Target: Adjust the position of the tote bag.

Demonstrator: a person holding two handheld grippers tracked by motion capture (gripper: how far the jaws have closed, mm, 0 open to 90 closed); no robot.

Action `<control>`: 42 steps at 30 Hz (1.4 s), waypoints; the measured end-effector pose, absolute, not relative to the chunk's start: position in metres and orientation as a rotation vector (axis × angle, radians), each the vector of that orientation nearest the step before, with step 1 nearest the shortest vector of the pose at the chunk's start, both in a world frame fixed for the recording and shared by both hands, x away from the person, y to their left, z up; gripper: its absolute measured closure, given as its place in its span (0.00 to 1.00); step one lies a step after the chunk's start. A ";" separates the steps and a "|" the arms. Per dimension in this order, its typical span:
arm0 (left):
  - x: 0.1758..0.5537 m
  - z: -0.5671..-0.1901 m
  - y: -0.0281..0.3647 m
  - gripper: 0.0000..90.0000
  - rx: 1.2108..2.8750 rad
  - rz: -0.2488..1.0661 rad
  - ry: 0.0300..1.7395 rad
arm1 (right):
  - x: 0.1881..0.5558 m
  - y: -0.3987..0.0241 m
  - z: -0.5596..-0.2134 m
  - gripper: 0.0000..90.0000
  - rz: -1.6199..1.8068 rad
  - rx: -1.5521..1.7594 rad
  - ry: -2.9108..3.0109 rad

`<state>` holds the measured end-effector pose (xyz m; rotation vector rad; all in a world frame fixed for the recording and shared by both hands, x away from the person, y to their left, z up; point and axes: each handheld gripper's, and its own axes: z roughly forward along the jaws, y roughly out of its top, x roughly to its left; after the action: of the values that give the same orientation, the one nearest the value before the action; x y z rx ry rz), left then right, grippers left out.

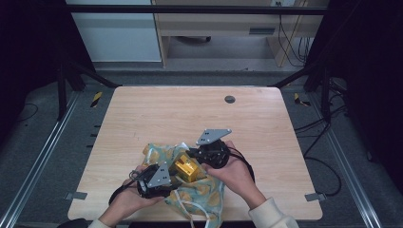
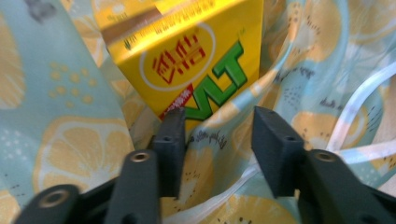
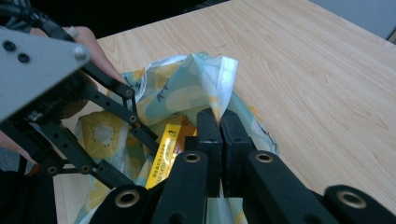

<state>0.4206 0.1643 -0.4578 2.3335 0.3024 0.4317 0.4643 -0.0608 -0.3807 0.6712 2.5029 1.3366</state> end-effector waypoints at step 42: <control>0.404 -0.461 0.176 1.00 2.400 0.406 0.320 | 0.590 -0.156 -0.465 1.00 1.080 1.258 2.293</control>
<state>0.4042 0.1761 -0.4609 2.3996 0.3203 0.4056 0.5897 -0.1563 -0.4653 1.2578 2.2934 1.0796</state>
